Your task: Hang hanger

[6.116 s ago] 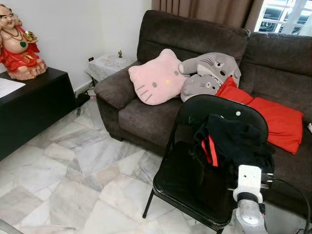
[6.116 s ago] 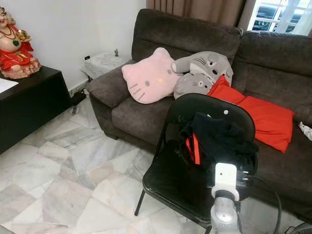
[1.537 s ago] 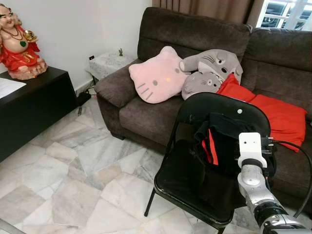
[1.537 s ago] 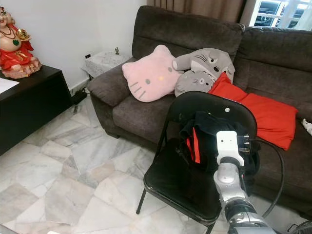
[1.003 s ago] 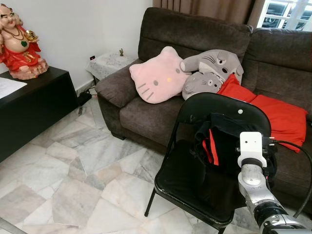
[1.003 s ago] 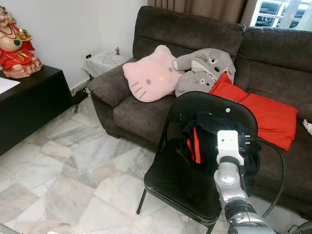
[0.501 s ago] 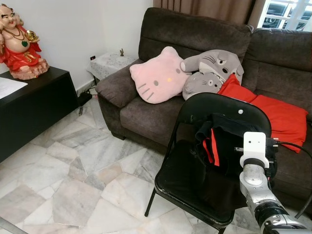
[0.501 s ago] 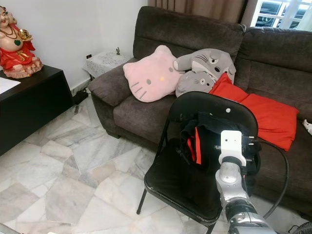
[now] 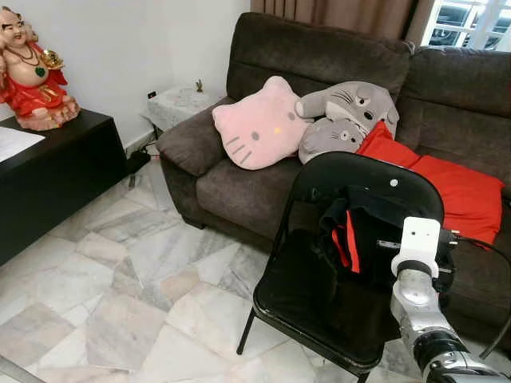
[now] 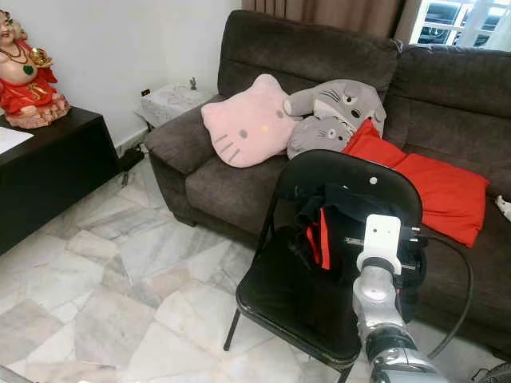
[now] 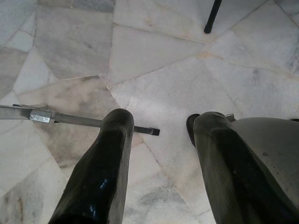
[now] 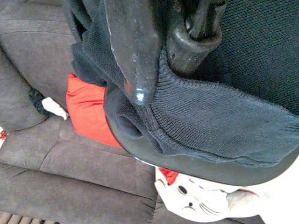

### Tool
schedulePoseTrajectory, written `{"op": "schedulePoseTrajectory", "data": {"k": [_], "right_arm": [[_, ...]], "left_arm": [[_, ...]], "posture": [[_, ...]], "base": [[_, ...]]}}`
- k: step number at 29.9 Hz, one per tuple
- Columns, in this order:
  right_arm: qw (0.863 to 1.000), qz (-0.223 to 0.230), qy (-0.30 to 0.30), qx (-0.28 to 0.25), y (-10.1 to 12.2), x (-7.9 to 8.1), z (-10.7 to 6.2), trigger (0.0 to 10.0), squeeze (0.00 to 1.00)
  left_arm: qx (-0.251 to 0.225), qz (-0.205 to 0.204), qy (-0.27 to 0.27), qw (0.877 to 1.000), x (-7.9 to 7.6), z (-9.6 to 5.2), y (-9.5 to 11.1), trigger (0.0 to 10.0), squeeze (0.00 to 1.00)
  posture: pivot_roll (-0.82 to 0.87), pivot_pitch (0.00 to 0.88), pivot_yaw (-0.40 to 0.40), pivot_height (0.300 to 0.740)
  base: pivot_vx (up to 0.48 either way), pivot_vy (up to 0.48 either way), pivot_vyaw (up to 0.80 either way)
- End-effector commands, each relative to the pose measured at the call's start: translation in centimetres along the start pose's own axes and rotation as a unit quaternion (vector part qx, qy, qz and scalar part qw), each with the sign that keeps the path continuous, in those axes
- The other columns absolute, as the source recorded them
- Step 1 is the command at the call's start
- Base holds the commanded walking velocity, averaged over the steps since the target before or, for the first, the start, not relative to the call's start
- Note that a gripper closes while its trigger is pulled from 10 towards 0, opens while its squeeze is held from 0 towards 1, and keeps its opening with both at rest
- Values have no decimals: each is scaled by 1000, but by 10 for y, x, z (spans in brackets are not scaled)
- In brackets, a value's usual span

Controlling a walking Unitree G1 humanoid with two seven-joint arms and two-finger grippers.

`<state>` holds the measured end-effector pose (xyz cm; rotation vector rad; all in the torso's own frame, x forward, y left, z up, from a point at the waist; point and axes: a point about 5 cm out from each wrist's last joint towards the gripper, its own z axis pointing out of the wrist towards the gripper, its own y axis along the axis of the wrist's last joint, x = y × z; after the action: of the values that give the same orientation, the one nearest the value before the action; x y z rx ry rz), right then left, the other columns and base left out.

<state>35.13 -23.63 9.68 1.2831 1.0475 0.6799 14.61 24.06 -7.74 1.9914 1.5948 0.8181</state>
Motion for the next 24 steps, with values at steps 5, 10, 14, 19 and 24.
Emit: {"op": "schedulePoseTrajectory", "data": {"k": [5,10,14,19,24], "right_arm": [[999,23,10,23,-4,3,0,10000,0],[999,31,10,25,-3,3,0,10000,1000],[999,40,-1,37,-4,1,1,10000,1000],[998,44,0,44,-5,0,2,10000,0],[997,56,-5,58,-6,-1,3,10000,0]], "left_arm": [[20,3,0,1000,2,-4,-9,10000,0],[21,4,-1,1000,2,-4,-9,10000,0],[20,7,-4,1000,4,-4,-9,10000,0],[20,10,-7,1000,5,-5,-9,10000,0],[19,14,-8,1000,7,-6,-9,10000,0]], "posture": [[70,0,16,740],[71,0,17,740],[75,0,22,740],[77,0,27,740],[85,0,37,740]], "base": [[0,0,0],[0,0,0],[0,0,0],[0,0,0],[0,0,0]]}}
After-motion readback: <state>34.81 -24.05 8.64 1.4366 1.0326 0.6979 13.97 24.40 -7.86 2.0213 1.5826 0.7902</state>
